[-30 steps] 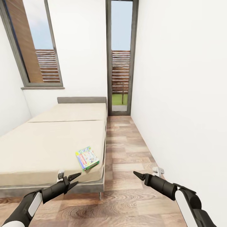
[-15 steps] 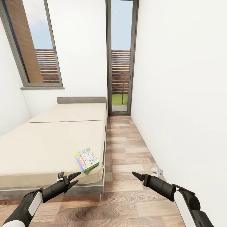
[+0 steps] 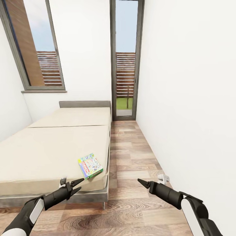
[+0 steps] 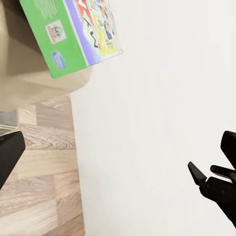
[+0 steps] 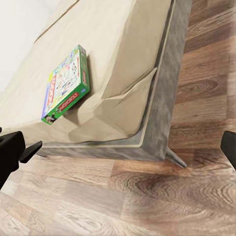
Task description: Put all the toys in the child's room - the three board games (two on the bed and one on the table), the two jigsaw puzzles on the table, and the tennis ball on the table - inside the toy box on the table in the child's room.
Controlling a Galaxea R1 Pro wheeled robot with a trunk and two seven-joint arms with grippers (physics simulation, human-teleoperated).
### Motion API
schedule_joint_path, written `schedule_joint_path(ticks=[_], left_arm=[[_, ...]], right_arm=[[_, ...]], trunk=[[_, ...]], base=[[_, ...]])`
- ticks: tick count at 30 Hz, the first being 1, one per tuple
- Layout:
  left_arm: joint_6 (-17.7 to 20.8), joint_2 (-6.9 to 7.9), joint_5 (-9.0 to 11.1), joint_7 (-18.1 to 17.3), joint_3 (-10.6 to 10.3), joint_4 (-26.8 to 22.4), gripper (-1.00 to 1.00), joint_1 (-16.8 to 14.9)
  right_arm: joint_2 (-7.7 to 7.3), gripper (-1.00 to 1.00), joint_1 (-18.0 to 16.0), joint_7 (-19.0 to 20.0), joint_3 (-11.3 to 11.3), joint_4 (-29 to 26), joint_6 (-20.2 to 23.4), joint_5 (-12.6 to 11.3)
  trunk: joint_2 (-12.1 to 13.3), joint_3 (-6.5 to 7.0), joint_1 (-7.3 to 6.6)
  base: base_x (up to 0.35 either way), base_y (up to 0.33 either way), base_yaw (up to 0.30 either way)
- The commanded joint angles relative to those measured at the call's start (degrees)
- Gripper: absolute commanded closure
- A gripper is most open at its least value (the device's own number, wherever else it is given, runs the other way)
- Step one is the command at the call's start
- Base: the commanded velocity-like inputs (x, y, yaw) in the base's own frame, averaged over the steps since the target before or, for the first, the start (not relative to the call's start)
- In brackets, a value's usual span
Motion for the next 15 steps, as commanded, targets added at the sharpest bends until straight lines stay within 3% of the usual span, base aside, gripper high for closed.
schedule_joint_path(ticks=[1, 15], left_arm=[[0.4, 0.0, 0.2, -0.1, 0.1, 0.0, -1.0, 0.0], [0.4, 0.02, 0.2, 0.0, 0.0, 0.0, -1.0, 0.0]], right_arm=[[0.0, -1.0, 0.0, 0.2, -0.1, 0.0, 0.4, -0.1], [-0.08, -1.0, 0.0, 0.1, 0.2, 0.2, 0.5, -0.1]], trunk=[[0.0, -0.06, -0.01], [0.0, -0.06, -0.01]], base=[[0.0, 0.0, 0.0], [0.072, 0.045, 0.0]])
